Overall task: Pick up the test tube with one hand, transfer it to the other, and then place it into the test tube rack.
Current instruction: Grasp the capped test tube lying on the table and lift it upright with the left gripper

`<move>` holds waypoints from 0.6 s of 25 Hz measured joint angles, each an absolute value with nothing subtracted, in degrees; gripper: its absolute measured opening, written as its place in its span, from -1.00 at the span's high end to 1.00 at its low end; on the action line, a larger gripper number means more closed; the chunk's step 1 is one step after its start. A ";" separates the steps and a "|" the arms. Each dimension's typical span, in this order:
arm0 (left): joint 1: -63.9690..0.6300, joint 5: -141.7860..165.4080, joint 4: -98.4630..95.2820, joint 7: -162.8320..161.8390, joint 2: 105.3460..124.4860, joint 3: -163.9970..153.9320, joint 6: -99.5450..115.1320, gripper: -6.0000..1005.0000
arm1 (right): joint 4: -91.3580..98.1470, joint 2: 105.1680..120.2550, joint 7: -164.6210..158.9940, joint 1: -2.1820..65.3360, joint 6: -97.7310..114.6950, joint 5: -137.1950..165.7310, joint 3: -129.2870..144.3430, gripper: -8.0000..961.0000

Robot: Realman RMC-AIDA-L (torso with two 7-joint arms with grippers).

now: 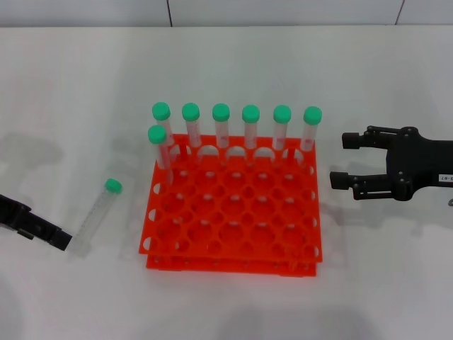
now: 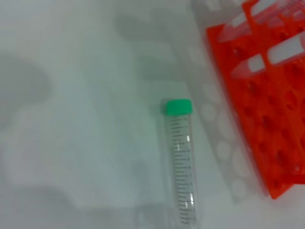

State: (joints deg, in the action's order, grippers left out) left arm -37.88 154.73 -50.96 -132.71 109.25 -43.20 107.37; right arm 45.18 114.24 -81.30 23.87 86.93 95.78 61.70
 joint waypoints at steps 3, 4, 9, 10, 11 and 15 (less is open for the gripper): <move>-37.90 154.81 -49.05 -132.65 109.29 -43.38 105.54 -0.72 | 45.17 114.31 -81.29 23.85 86.93 95.78 61.70 -0.72; -37.95 154.82 -48.58 -132.60 109.35 -43.43 105.10 -0.72 | 45.18 114.34 -81.26 23.84 86.93 95.78 61.70 -0.72; -38.24 154.99 -47.21 -132.10 109.96 -43.70 103.49 -0.72 | 45.18 114.55 -80.63 23.89 87.00 95.78 61.70 -0.72; -38.31 155.00 -47.21 -132.11 110.01 -43.89 103.29 -0.71 | 45.18 114.57 -80.60 23.89 87.03 95.76 61.70 -0.72; -38.44 155.03 -47.19 -132.16 110.03 -44.09 103.11 -0.71 | 45.18 114.59 -80.57 23.88 87.09 95.74 61.70 -0.72; -38.99 155.07 -46.58 -132.05 110.12 -44.32 102.80 -0.71 | 45.18 114.61 -80.51 23.71 87.24 95.58 61.70 -0.72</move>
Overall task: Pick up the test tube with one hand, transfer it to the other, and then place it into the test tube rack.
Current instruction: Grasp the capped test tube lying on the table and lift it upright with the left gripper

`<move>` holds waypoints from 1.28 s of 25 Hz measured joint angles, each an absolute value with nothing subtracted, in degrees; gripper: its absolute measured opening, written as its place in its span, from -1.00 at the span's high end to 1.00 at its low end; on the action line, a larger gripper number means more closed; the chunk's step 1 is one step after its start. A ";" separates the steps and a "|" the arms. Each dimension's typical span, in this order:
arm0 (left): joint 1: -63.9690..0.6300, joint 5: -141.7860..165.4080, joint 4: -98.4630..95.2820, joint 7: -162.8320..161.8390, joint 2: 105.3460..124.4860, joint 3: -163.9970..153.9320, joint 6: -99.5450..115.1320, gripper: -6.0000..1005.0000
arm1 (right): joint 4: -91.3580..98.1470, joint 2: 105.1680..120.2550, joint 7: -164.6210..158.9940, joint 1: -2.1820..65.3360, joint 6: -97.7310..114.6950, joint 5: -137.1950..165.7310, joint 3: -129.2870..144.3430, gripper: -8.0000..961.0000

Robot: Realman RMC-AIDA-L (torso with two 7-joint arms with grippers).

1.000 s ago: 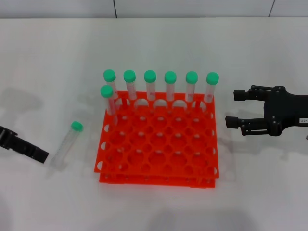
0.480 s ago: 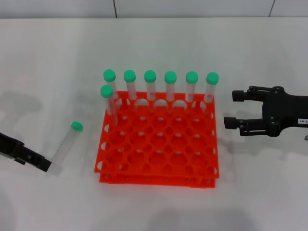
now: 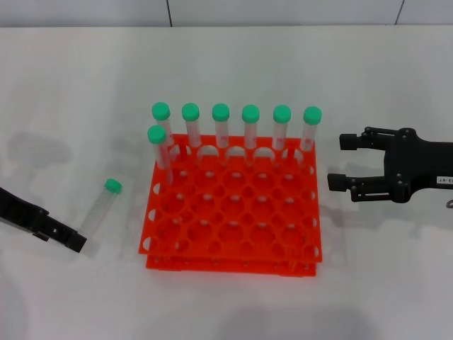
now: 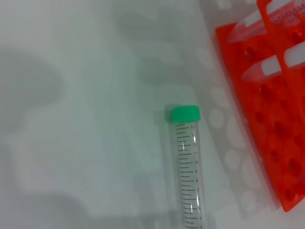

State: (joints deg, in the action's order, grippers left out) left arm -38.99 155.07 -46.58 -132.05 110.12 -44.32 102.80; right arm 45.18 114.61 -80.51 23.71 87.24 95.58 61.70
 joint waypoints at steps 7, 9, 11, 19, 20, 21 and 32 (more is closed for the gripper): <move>-39.60 155.40 -46.38 -132.20 110.43 -45.85 101.58 -0.70 | 45.18 114.61 -80.01 23.34 87.35 95.05 61.70 -0.72; -39.79 155.64 -46.33 -132.20 110.64 -46.19 101.40 -0.70 | 45.18 114.61 -79.98 23.32 87.36 95.03 61.70 -0.72; -40.12 155.74 -45.98 -132.21 110.96 -46.41 100.95 -0.61 | 45.18 114.61 -79.90 23.30 87.37 95.02 61.59 -0.72; -41.37 156.46 -43.44 -132.01 111.49 -47.24 98.70 -0.46 | 45.18 114.61 -79.54 23.28 87.46 95.00 61.01 -0.72; -41.41 156.48 -43.39 -132.00 111.54 -47.29 98.64 -0.46 | 45.18 114.61 -79.52 23.29 87.46 95.00 61.00 -0.72; -41.48 156.49 -43.36 -131.97 111.57 -47.30 98.63 -0.46 | 45.18 114.61 -79.51 23.28 87.46 95.00 61.00 -0.72; -41.96 156.61 -42.61 -132.11 111.84 -48.51 98.56 -0.27 | 45.18 114.60 -79.37 23.22 87.97 95.01 60.90 -0.72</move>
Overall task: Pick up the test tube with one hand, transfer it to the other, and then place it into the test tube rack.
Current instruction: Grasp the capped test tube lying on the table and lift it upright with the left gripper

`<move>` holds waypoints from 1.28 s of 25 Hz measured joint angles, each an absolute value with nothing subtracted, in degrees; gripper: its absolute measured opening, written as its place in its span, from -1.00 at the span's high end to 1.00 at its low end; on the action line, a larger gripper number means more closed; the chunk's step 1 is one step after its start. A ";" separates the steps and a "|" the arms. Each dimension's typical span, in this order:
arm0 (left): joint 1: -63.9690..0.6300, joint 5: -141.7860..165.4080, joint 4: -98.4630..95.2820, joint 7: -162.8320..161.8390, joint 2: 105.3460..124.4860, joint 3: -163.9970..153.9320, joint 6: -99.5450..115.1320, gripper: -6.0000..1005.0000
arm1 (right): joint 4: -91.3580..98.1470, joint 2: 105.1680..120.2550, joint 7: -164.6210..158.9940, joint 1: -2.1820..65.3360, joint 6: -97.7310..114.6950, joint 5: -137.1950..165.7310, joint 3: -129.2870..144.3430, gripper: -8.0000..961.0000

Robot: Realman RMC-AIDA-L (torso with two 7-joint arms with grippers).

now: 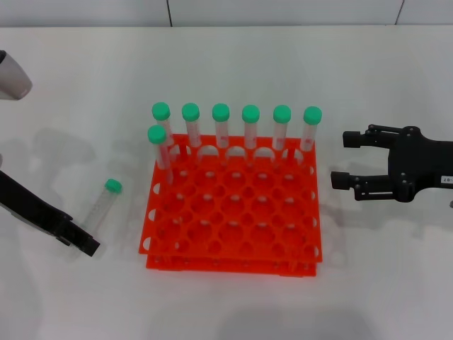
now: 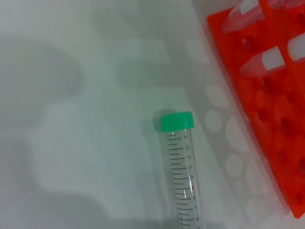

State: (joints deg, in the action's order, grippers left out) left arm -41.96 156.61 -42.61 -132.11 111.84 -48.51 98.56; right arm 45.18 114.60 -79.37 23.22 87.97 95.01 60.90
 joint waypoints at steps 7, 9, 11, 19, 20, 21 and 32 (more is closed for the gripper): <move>-41.96 156.62 -42.61 -132.29 111.97 -48.77 98.34 -0.18 | 45.18 114.61 -79.19 22.78 88.09 95.01 60.90 -0.72; -41.95 156.63 -42.61 -132.33 111.97 -48.76 98.24 -0.16 | 45.18 114.61 -79.18 22.66 88.09 95.01 60.90 -0.72; -41.94 156.62 -42.62 -132.39 111.97 -48.75 97.96 -0.13 | 45.18 114.61 -79.18 22.60 88.11 95.01 60.83 -0.72; -42.21 157.19 -42.62 -133.23 111.98 -49.19 97.75 -0.05 | 45.18 114.61 -79.10 22.46 88.79 95.01 60.08 -0.72; -42.40 157.61 -42.63 -133.42 111.99 -49.35 97.74 -0.05 | 45.18 114.61 -79.08 22.46 88.80 95.01 59.94 -0.72; -42.56 158.06 -42.63 -133.58 112.02 -49.44 97.73 -0.05 | 45.18 114.61 -79.00 22.46 88.85 95.01 59.79 -0.72; -43.86 160.16 -42.75 -134.91 112.14 -49.55 97.48 -0.01 | 45.09 114.68 -78.42 22.31 89.13 95.01 59.50 -0.73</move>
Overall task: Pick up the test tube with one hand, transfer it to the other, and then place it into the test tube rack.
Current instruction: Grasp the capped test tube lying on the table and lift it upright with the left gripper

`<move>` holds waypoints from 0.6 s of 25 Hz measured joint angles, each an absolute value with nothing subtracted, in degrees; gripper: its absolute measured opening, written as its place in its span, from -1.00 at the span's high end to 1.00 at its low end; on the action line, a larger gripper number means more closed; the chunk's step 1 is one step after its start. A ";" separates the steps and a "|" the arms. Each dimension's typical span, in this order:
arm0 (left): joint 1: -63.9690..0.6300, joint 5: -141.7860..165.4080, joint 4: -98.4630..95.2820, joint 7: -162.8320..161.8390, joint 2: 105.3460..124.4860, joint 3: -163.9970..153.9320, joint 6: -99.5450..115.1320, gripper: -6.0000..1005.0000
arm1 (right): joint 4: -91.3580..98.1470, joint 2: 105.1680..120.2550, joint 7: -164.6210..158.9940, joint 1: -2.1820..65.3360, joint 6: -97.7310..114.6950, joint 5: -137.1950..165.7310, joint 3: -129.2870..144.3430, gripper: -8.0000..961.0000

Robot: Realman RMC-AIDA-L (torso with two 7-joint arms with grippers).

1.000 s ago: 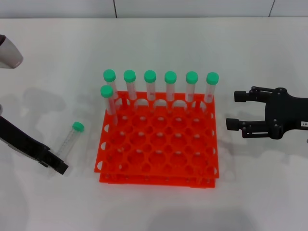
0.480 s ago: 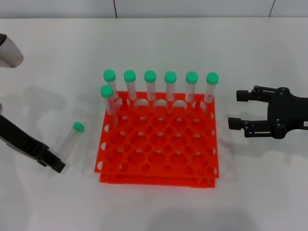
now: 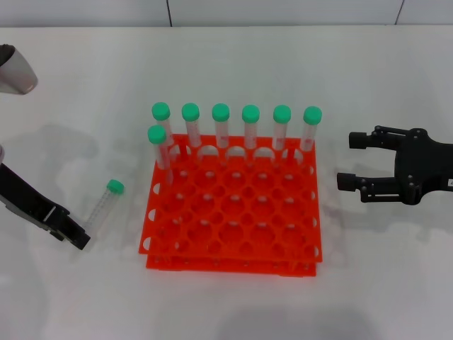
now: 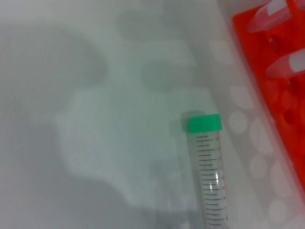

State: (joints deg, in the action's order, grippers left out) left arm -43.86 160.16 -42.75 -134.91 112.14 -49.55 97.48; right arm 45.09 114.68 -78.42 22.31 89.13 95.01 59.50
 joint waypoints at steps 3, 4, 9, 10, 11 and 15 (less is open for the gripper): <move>-44.36 161.17 -42.68 -135.30 112.16 -49.57 97.46 0.03 | 45.11 114.69 -78.40 22.25 89.24 95.01 59.48 -0.73; -44.36 161.17 -42.68 -135.30 112.16 -49.57 97.46 0.05 | 45.12 114.70 -78.40 22.24 89.28 95.01 59.45 -0.73; -45.30 161.70 -42.64 -135.70 112.31 -49.62 97.08 0.06 | 45.15 114.70 -78.39 22.23 89.38 95.02 59.40 -0.73; -45.50 161.70 -42.63 -135.69 112.48 -49.68 97.06 0.06 | 45.16 114.70 -78.39 22.23 89.38 95.01 59.40 -0.73; -45.61 161.71 -42.63 -135.66 112.62 -49.77 97.04 0.06 | 45.17 114.70 -78.39 22.23 89.39 95.01 59.40 -0.73; -45.89 161.72 -42.62 -135.55 113.26 -51.39 96.97 0.07 | 45.17 114.70 -78.40 22.23 89.39 95.01 59.41 -0.73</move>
State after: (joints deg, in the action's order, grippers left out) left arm -45.89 161.72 -42.62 -135.55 113.26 -51.39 96.97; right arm 45.17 114.70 -78.40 22.23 89.39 95.01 59.41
